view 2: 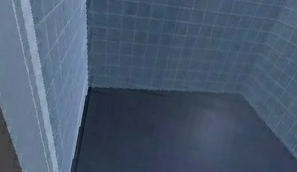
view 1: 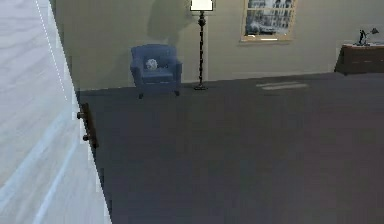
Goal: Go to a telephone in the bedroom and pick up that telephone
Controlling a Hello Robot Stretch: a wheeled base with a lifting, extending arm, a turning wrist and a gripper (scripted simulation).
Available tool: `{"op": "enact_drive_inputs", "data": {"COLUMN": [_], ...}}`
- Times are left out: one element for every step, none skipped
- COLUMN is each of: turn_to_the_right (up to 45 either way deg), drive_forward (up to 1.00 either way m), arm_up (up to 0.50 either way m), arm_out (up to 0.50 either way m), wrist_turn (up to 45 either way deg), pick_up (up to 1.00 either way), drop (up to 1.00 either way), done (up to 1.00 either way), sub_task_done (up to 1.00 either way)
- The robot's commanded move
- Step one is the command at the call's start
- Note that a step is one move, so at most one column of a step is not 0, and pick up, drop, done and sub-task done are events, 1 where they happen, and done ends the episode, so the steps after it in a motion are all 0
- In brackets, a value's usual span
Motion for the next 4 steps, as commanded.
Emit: {"op": "enact_drive_inputs", "data": {"turn_to_the_right": [0.0, 0.0, -24.0, 0.0], "drive_forward": [0.3, 0.15, 0.0, 0.15], "arm_up": [0.0, 0.0, 0.0, 0.0], "arm_out": [0.0, 0.0, 0.0, 0.0], "wrist_turn": [0.0, 0.0, 0.0, 0.0], "pick_up": [0.0, 0.0, 0.0, 0.0], "drop": [0.0, 0.0, 0.0, 0.0], "done": [0.0, 0.0, 0.0, 0.0], "sub_task_done": [0.0, 0.0, 0.0, 0.0]}}
